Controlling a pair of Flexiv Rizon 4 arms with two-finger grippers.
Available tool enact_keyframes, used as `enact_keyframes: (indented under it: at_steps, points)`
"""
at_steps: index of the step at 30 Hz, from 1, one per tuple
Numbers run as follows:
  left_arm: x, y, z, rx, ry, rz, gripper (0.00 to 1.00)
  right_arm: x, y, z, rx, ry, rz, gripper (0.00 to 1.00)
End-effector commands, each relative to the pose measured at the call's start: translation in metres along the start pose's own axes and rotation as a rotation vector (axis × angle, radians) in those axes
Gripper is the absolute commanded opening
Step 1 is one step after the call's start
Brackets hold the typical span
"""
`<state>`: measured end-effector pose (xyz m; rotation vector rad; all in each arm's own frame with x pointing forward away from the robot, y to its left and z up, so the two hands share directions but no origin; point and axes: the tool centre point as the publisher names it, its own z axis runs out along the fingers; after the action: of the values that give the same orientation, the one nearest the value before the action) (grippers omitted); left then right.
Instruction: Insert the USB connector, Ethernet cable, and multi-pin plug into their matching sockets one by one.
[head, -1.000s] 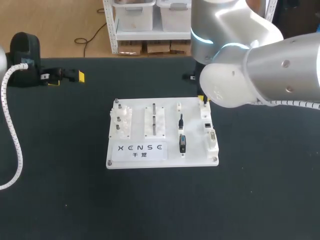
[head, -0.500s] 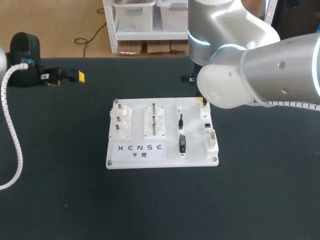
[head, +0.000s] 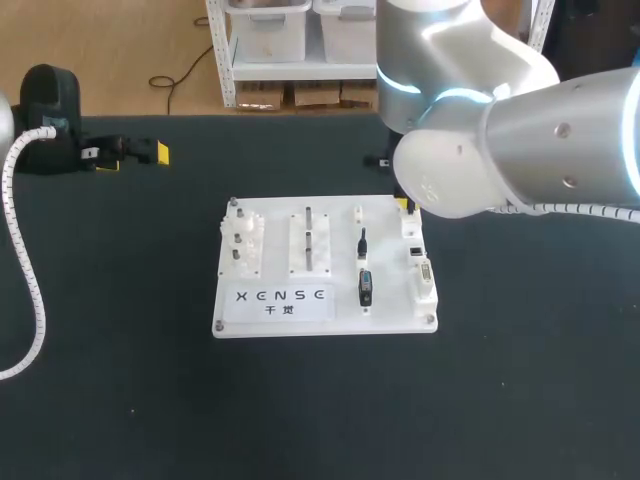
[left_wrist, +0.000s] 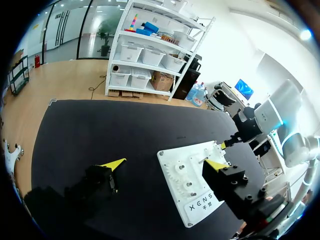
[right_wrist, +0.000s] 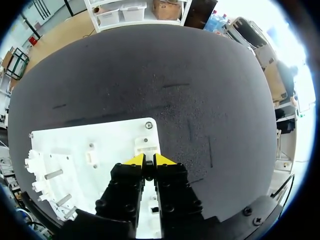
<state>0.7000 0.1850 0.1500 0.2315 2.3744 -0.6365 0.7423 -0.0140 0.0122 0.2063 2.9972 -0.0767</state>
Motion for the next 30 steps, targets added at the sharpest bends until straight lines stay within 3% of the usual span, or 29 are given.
enact_keyframes:
  at_steps: [1, 11, 12, 14, 16, 17, 30]
  points:
    - [0.000, 0.000, 0.000, 0.000, 0.000, 0.000, 1.00, 0.011, -0.005, 0.013, -0.004, 0.001, 0.001, 0.00]
    - [0.000, 0.000, 0.000, 0.000, 0.000, 0.000, 1.00, 0.009, -0.007, 0.012, -0.003, 0.007, 0.011, 0.00]
    - [0.000, 0.000, 0.000, 0.000, 0.000, 0.000, 1.00, 0.007, -0.007, 0.011, -0.004, 0.005, 0.011, 0.04]
    - [0.000, 0.000, 0.000, 0.000, 0.000, 0.000, 1.00, 0.005, -0.007, 0.008, -0.010, -0.001, 0.012, 0.21]
    - [0.000, 0.000, 0.000, 0.000, 0.000, 0.000, 1.00, 0.004, -0.006, 0.004, -0.010, -0.007, 0.010, 0.49]
    - [0.000, 0.000, 0.000, 0.000, 0.000, 0.000, 1.00, 0.004, -0.006, 0.002, -0.010, -0.008, 0.010, 1.00]
    - [0.000, 0.000, 0.000, 0.000, 0.000, 0.000, 1.00, 0.011, 0.007, -0.038, -0.038, -0.070, -0.009, 1.00]
